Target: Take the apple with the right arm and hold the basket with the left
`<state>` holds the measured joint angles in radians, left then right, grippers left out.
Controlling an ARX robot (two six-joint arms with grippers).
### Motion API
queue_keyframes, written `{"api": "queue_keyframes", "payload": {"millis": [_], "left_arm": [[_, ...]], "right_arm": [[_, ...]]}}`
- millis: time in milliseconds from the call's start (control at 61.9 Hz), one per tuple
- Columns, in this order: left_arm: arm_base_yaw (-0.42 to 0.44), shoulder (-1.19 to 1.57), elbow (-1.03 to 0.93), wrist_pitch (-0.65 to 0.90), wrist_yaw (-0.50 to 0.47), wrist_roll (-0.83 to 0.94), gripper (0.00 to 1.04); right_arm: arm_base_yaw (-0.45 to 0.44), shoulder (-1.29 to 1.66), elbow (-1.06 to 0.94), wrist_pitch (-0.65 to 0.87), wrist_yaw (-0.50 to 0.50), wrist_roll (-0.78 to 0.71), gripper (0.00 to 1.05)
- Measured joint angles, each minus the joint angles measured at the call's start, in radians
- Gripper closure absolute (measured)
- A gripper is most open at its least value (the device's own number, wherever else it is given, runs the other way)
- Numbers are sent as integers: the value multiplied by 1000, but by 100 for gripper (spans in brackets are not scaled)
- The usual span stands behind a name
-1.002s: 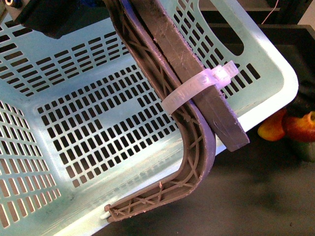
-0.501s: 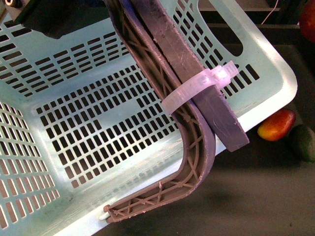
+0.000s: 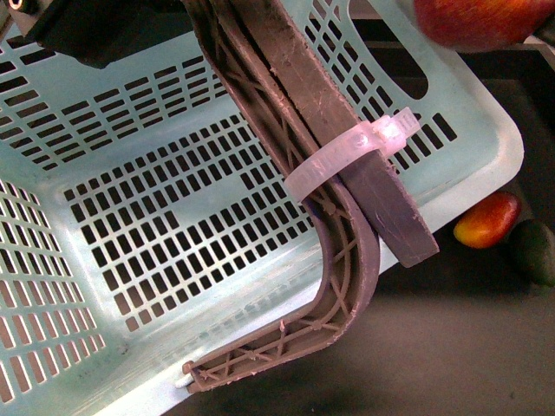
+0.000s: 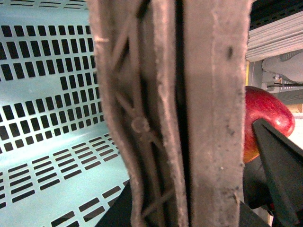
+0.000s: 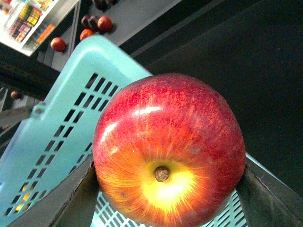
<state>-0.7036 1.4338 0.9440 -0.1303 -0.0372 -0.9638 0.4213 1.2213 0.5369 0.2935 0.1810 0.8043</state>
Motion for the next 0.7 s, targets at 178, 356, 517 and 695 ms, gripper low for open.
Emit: {"api": "queue_keyframes", "payload": {"millis": [178, 356, 517, 695], "left_arm": [[0, 0, 0, 0, 0, 0, 89], [0, 0, 0, 0, 0, 0, 89], [0, 0, 0, 0, 0, 0, 89], [0, 0, 0, 0, 0, 0, 89]], "right_arm": [[45, 27, -4, 7, 1, 22, 34], [76, 53, -4, 13, -3, 35, 34], [79, 58, -4, 6, -10, 38, 16], [52, 26, -4, -34, -14, 33, 9]]}}
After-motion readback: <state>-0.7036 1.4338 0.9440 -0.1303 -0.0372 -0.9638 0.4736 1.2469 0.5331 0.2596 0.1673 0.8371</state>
